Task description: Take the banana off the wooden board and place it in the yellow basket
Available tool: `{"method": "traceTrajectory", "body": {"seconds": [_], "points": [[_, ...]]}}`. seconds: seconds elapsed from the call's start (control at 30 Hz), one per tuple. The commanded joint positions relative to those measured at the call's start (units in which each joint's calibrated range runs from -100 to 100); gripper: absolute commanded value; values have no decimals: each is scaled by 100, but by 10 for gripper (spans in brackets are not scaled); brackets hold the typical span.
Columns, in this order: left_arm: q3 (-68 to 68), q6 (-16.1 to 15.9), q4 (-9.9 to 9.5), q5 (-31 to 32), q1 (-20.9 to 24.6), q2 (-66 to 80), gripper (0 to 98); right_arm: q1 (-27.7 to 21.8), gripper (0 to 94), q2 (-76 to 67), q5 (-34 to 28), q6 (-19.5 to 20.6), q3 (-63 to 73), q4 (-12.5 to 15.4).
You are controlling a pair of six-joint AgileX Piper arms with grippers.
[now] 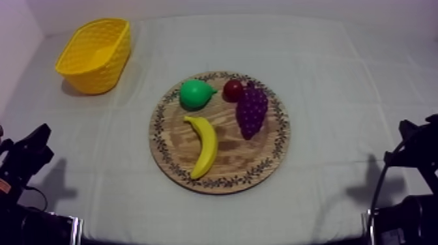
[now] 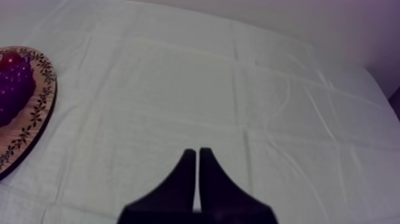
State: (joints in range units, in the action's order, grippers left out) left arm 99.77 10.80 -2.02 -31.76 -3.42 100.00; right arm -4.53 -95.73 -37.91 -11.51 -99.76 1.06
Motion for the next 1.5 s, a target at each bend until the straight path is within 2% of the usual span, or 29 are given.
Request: {"method": "traceTrajectory", "body": {"seconds": [0.0, 0.83, 1.47], "points": [[0, 2, -1, -1, -1, 0, 1, 1, 3, -2, -8, 1, -2, -1], [0, 2, -1, -1, -1, 0, 1, 1, 3, -2, -8, 1, -2, -1], [-11, -157, 11, -101, -7, 0, 1, 1, 3, -2, -8, 1, -2, -1]]}}
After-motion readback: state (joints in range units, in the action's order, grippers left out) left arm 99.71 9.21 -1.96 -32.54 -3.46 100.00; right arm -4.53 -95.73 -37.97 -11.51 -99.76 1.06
